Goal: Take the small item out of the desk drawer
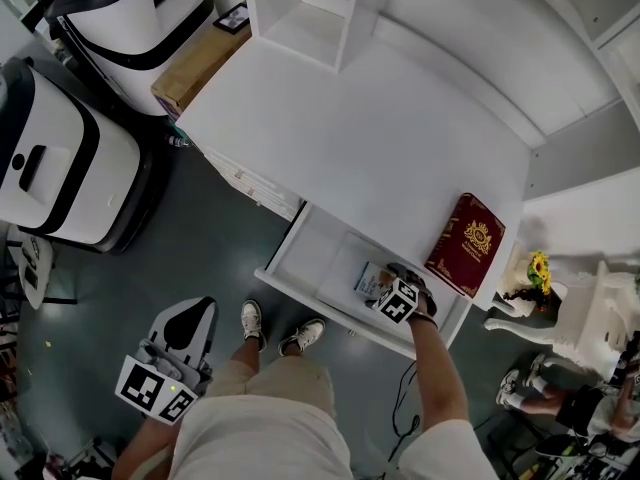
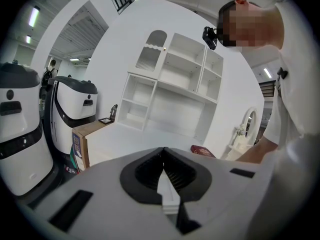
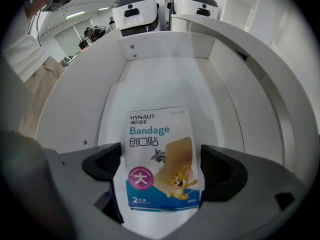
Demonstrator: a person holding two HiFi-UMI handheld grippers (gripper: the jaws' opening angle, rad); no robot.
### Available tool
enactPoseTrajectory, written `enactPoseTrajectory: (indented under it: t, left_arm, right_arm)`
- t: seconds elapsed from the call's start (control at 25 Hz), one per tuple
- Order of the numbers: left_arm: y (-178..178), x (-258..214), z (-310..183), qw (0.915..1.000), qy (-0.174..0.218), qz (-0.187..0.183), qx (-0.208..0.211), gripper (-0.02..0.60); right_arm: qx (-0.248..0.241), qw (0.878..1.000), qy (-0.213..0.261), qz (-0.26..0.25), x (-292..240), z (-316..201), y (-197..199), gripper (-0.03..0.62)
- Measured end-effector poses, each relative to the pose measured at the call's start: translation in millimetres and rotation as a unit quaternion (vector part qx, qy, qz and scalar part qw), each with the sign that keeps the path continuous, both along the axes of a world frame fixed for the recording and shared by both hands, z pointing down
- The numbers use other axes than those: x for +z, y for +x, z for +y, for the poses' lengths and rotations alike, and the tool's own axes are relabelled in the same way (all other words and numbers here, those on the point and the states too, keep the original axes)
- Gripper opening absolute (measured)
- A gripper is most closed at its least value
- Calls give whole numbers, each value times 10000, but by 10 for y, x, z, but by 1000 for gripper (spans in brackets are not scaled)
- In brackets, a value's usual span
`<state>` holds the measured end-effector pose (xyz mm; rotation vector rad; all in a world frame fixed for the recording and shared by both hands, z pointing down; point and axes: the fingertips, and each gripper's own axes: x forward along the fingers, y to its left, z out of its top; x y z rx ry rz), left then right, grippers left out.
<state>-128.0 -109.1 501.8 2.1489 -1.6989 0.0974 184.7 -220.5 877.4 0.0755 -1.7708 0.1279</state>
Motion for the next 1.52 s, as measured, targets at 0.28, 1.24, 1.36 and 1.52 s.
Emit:
enactPoseTrajectory:
  t: [0.28,1.24,1.36,1.52]
  left_arm:
    - [-48,66,16,10000,-79,19,18,15]
    - [47,24,-50,9998,-15,18,212,15]
    - [72,38,-42,9998,-17,41,206,15]
    - [119,94,5,9997,-80,78,234,15]
  right_arm:
    - [23,9999,-71,-95,14,2,1,499]
    - [84,9998,-68,148,23,31,2,492]
    - [116,9999,-50,74,15,18,-4,492]
    - [71,9999,-32,107,2,20,-31,481]
